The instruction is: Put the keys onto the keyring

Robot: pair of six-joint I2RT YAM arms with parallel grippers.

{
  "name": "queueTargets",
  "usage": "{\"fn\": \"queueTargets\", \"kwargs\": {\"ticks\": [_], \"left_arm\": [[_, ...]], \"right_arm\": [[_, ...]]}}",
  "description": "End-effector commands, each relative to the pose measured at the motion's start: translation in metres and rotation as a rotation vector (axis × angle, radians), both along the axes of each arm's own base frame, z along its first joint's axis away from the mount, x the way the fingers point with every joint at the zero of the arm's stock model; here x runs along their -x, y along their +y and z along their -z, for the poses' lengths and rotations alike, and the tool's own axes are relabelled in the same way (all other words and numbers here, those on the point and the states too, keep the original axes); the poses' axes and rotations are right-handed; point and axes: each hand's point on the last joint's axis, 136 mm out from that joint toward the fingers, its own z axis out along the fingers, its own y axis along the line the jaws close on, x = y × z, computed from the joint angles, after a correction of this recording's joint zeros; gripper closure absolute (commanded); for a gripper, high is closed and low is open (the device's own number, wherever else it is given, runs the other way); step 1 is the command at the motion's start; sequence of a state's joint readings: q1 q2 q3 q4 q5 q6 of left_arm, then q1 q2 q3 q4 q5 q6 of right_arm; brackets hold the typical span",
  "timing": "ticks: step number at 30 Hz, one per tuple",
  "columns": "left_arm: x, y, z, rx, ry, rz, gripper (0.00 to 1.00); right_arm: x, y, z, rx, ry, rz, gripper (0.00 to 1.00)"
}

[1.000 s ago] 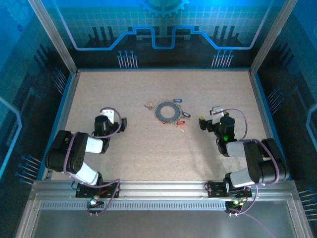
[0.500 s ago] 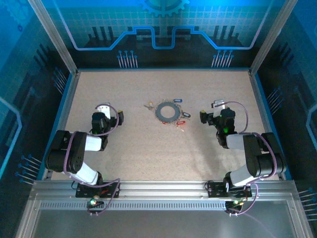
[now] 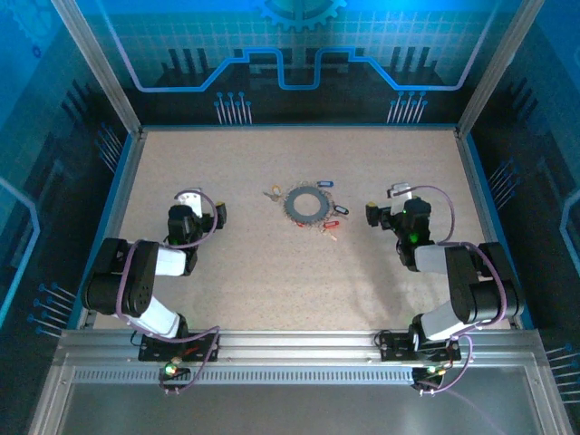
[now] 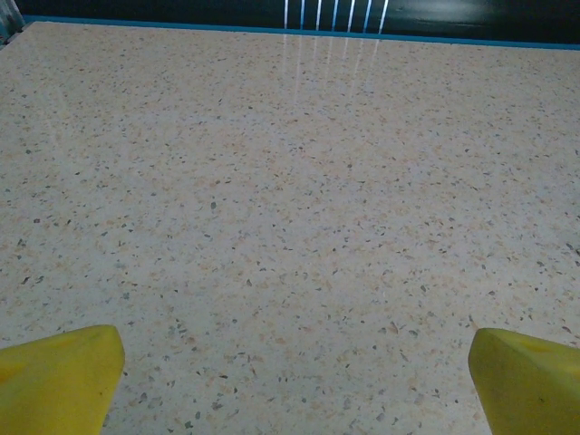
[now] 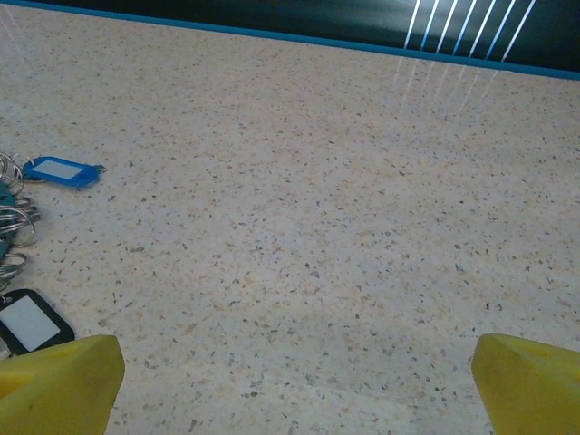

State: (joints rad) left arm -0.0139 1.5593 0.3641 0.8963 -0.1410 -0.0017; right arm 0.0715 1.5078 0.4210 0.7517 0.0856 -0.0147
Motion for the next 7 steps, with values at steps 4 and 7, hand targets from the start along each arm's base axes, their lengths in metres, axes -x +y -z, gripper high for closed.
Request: {"fn": "queueTargets", "kwargs": {"ticks": [4,7], "left_arm": [[-0.0077,-0.0025,-0.0153,0.01,-0.047,0.016,0.01],[-0.0079,-0.0028,-0.0155,0.011,-0.048,0.017,0.01]], "right_arm": [[-0.0043,-0.0002,-0.0061,-0.021,-0.009,-0.011,0.0],[-0.0039,0.0001,-0.0058,-0.018,-0.01,-0.012,0.0]]}}
